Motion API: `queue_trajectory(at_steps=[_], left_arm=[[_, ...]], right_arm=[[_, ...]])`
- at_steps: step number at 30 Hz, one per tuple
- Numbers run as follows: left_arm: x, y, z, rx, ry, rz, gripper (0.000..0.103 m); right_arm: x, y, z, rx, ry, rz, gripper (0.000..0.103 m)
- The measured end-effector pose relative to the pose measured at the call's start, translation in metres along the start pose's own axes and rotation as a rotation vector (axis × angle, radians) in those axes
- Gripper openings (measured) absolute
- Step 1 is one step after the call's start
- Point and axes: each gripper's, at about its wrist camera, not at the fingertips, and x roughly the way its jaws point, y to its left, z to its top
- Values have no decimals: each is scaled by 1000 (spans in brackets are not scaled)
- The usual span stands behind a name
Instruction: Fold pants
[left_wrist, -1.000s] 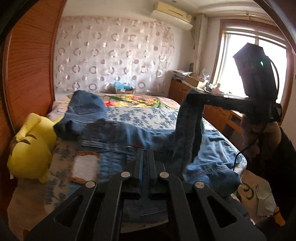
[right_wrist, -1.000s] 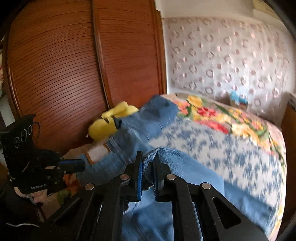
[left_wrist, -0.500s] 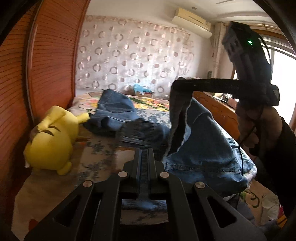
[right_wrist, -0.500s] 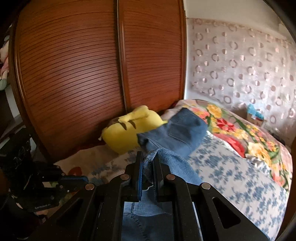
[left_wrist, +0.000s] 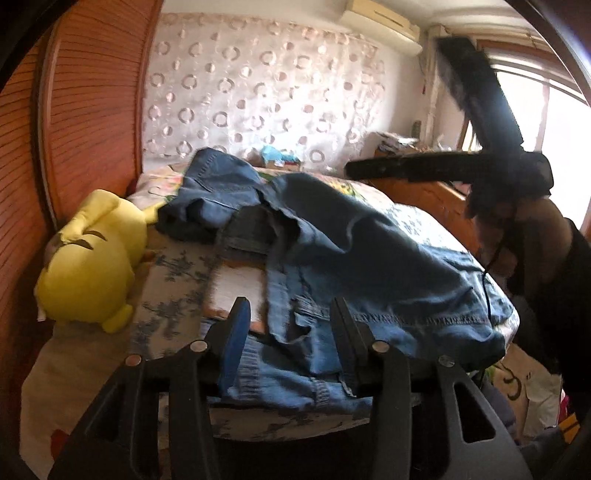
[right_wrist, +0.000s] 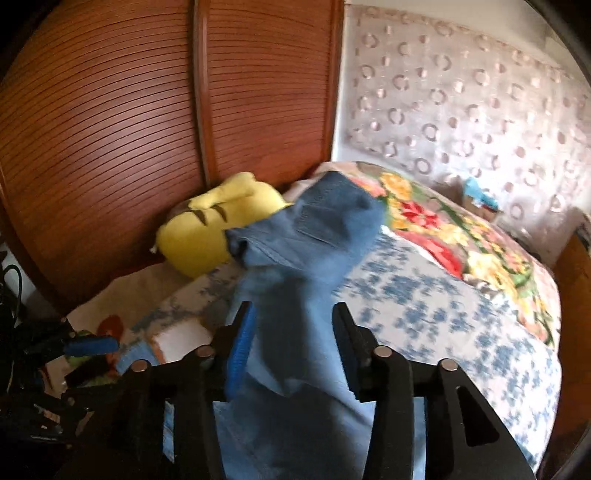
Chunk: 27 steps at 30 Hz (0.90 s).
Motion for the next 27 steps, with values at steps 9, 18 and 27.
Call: queue_trajectory(at_steps=[9,18,27], left_arm=[[51,-15,-7,48,91,14,37],[60,-16,-19,89,135,46,7],[-8,-15,-4,82,9,57,6]], right_arm=[[-59,-15,-86,91,-13,-64,46],[-87,-37,-162,222,4,-125,46],[-92,-40,-170,281,-13,-116,46]])
